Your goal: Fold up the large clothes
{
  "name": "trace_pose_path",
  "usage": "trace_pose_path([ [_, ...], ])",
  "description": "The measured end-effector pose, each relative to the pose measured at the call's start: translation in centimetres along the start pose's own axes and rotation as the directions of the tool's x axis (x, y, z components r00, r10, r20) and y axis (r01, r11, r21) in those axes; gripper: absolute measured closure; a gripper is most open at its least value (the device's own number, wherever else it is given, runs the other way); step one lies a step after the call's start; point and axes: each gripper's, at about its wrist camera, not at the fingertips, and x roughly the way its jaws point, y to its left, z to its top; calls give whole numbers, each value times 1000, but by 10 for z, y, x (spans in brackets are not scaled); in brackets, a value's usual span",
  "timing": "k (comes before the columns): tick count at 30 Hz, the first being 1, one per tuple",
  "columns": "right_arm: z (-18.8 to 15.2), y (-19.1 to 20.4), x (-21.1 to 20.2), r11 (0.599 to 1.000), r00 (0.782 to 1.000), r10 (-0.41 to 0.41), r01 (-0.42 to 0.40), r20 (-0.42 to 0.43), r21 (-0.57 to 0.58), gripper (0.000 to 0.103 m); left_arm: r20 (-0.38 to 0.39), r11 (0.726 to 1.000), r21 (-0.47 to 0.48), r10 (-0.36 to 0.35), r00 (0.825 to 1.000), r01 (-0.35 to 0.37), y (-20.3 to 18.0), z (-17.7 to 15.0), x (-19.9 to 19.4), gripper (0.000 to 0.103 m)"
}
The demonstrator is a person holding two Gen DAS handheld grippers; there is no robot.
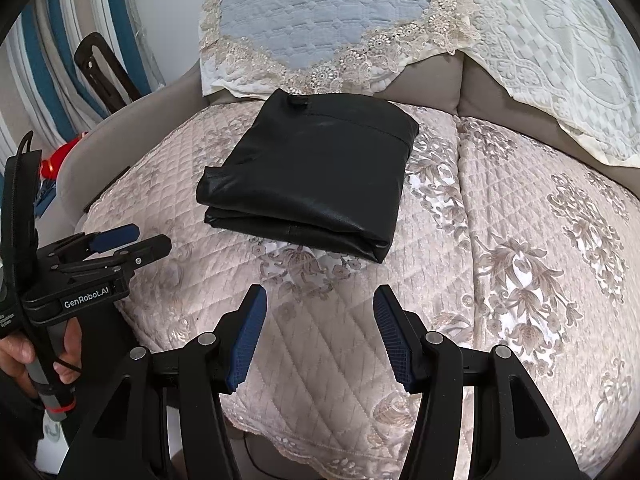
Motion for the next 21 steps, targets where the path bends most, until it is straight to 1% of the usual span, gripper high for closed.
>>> trace_pose_path([
  [21, 1, 3, 1, 1000, 1000, 5, -5, 2, -12, 46, 4, 1000, 10, 9, 1000, -9, -4, -1, -1, 37],
])
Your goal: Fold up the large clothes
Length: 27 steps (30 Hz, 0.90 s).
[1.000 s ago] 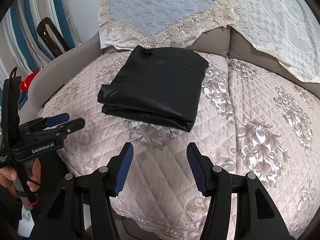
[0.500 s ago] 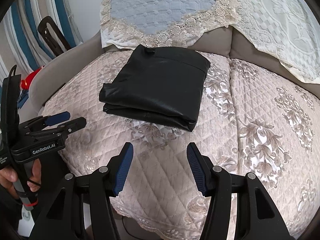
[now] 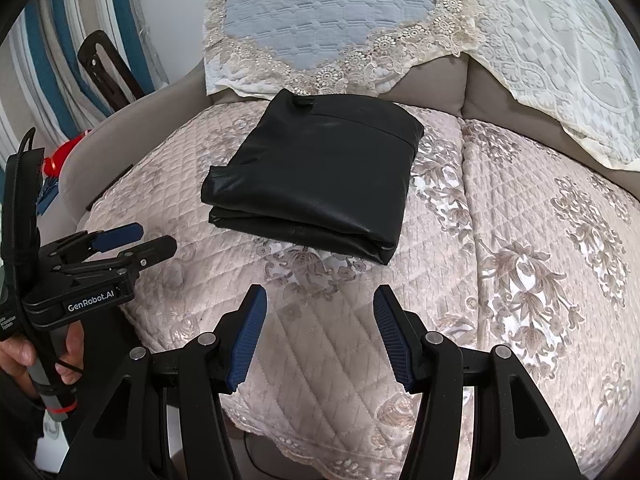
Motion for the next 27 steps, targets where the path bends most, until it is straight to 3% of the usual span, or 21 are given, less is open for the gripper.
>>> trace_pose_path([
  [27, 1, 0, 0, 1000, 1000, 12, -12, 0, -9, 46, -1, 1000, 17, -4, 1000, 4, -2, 2, 0, 37],
])
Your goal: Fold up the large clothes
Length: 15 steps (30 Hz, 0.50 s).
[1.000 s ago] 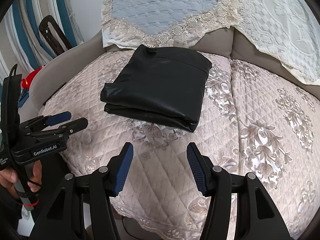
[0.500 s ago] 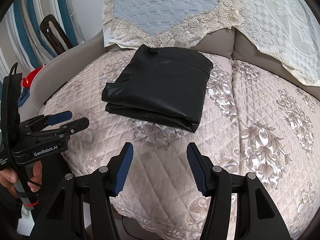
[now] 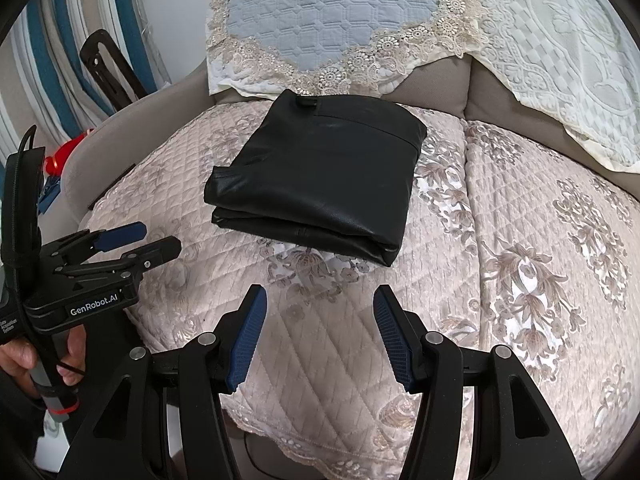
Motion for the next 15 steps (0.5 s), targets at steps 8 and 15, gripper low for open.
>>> trace_pose_path([
  [8, 0, 0, 0, 1000, 1000, 2, -2, 2, -2, 46, 0, 1000, 8, 1, 1000, -1, -1, 0, 1, 37],
  [15, 0, -2, 1, 1000, 1000, 10, -10, -3, -5, 46, 1, 1000, 3, -3, 1000, 3, -3, 0, 1, 37],
])
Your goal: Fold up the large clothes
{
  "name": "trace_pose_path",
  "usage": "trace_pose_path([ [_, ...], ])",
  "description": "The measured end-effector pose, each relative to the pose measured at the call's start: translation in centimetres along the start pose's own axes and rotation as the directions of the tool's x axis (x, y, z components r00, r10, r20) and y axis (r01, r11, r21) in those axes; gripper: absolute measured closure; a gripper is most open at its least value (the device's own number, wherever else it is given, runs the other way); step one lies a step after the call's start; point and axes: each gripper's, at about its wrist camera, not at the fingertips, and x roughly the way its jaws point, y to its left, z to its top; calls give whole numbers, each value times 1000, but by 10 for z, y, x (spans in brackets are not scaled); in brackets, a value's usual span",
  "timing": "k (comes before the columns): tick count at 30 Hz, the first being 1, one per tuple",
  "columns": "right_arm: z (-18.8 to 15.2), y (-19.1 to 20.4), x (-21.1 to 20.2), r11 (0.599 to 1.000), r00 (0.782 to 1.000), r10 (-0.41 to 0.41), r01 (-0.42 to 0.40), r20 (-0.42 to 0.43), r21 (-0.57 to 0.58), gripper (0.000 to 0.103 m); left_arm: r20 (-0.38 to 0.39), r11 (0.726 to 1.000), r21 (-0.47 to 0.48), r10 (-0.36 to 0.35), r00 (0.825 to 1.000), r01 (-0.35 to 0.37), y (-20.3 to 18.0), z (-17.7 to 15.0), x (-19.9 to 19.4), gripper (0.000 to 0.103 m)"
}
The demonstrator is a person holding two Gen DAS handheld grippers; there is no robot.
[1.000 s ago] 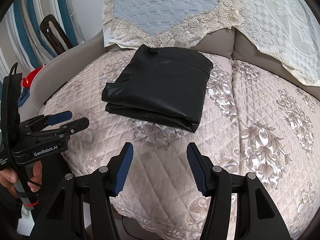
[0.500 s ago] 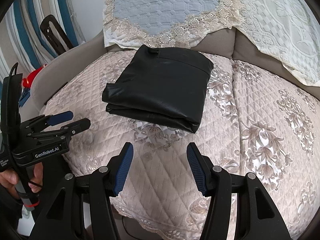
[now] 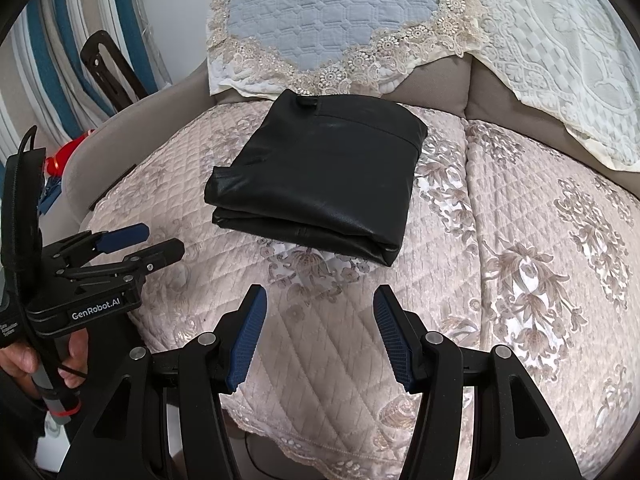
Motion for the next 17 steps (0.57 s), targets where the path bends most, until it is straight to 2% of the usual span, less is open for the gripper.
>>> trace_pose_path([
  [17, -2, -4, -1, 1000, 1000, 14, -14, 3, -2, 46, -1, 1000, 5, 3, 1000, -3, -4, -2, 3, 37],
])
